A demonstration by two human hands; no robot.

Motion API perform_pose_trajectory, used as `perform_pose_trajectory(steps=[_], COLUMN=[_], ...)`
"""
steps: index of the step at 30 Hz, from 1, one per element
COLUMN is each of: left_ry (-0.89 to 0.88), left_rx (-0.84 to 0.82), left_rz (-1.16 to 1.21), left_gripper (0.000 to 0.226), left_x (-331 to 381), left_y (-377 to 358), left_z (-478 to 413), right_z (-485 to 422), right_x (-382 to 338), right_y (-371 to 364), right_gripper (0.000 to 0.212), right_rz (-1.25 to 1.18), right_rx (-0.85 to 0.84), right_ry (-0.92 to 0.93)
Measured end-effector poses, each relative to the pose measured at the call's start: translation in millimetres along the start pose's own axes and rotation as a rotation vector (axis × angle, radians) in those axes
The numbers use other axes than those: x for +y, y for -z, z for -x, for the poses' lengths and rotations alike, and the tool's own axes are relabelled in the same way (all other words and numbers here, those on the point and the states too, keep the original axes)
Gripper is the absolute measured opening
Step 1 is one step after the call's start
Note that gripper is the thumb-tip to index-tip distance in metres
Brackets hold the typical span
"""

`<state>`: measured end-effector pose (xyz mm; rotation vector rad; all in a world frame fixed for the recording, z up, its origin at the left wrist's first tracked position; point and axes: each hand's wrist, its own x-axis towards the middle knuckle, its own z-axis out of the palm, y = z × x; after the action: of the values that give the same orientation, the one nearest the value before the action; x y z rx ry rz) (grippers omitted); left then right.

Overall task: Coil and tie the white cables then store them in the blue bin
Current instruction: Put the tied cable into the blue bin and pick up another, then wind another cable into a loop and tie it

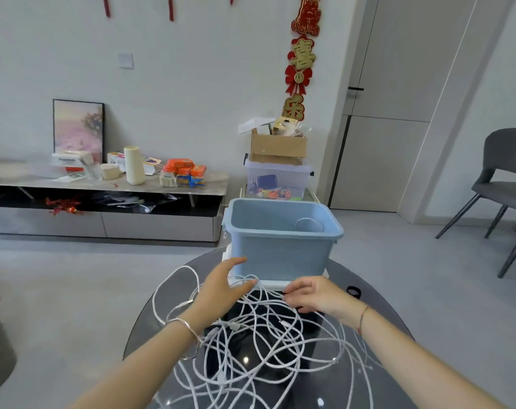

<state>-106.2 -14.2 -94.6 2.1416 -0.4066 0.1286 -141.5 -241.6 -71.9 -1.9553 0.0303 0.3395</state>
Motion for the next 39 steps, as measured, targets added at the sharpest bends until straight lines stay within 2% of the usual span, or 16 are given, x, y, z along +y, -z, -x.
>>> perform_pose_trajectory(steps=[5,8,11,15,18,20,24,27,29,31,33,35,39], left_ry=[-0.099,-0.087,-0.069,-0.103,-0.145,-0.150,-0.073,-0.041,-0.001,0.091,0.139,0.172,0.219], left_rx=[-0.257,-0.341,-0.399,-0.441,-0.387,-0.346,-0.311,-0.272,-0.289,-0.323,-0.331,-0.406,-0.648], left_rz=[-0.225,-0.343,-0.363,-0.406,-0.430,-0.418,-0.365,-0.352,-0.205,0.123,0.320,0.377,0.487], left_gripper=[0.038,0.038,0.042,0.041,0.038,0.033,0.020,0.017,0.021,0.020,0.021,0.025,0.028], left_x=[-8.5,-11.7,-7.4,-7.9,-10.7,-12.0,-6.0,1.9,7.4,17.9,32.3,45.2,66.7], left_y=[-25.2,-41.7,-54.9,-67.8,-71.1,-68.8,-67.0,-61.8,-54.5,-43.9,-30.3,-17.1,8.1], left_z=[29.8,36.1,40.8,45.7,48.3,47.1,47.2,45.9,43.8,43.1,42.1,40.9,41.7], right_z=[18.9,23.1,24.6,25.0,32.4,36.5,40.9,40.6,40.6,41.8,43.0,42.9,35.7], right_x=[38.3,56.1,64.5,65.2,65.8,62.1,51.9,45.7,43.7,43.1,41.4,34.5,8.3], right_y=[-2.7,-10.1,-19.1,-16.8,-7.5,-4.2,-0.4,-0.5,-0.4,1.7,4.6,7.3,17.7], right_gripper=[0.017,0.007,0.018,0.018,0.011,0.007,0.007,0.007,0.008,0.006,0.002,0.001,0.008], right_rz=[0.271,0.530,0.607,0.555,0.530,0.462,0.216,0.061,-0.023,-0.033,0.000,0.014,-0.118], right_rx=[0.043,0.168,0.204,0.204,0.092,0.075,0.200,0.270,0.300,0.321,0.338,0.402,0.696], right_ry=[0.052,0.046,0.000,0.003,0.031,0.101,0.230,0.233,0.212,0.207,0.238,0.302,0.328])
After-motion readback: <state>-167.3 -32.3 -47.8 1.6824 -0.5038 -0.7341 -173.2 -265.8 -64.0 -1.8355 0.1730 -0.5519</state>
